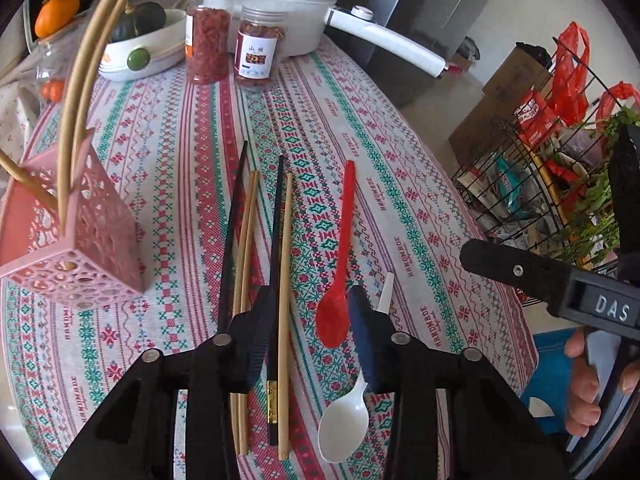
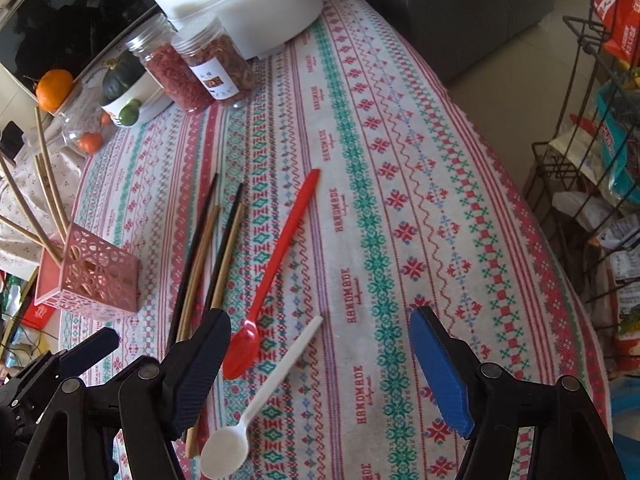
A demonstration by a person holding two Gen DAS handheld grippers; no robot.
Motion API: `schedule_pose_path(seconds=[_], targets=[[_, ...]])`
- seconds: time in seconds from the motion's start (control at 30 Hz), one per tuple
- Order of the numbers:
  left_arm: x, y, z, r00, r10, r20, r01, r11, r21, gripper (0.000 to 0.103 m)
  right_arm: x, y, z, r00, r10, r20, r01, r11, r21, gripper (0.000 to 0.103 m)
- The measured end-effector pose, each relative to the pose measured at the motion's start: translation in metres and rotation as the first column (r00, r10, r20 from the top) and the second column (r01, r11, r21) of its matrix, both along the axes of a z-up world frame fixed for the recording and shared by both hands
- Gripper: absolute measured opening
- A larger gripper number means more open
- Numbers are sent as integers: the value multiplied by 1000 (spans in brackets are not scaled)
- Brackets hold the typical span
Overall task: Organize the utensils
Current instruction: 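Grasp another wooden chopstick with the left tool and lift it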
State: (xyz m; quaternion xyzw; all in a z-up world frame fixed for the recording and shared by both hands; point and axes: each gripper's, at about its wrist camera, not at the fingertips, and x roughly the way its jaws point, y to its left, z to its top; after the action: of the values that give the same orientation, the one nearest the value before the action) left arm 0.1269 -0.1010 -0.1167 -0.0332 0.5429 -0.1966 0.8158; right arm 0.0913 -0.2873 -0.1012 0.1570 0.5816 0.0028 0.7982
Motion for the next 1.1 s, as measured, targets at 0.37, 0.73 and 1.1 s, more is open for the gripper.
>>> schedule_pose_path(seconds=[0.37,0.73,1.1], targets=[[43,-8,-35,997,39,-70,-39,999,-4,17,7,-5,-13,999,16,-44,-16,1000,1,78],[62,-27,-50,996,18,-84,-11,997,75,15,13,-17,-23,998,3,-65,-3,1000,1,78],[69,-36,-51,998,-53,-45,58,989,135,6,17,-22,-34,995,-18,-94,18,1000,-4,78]])
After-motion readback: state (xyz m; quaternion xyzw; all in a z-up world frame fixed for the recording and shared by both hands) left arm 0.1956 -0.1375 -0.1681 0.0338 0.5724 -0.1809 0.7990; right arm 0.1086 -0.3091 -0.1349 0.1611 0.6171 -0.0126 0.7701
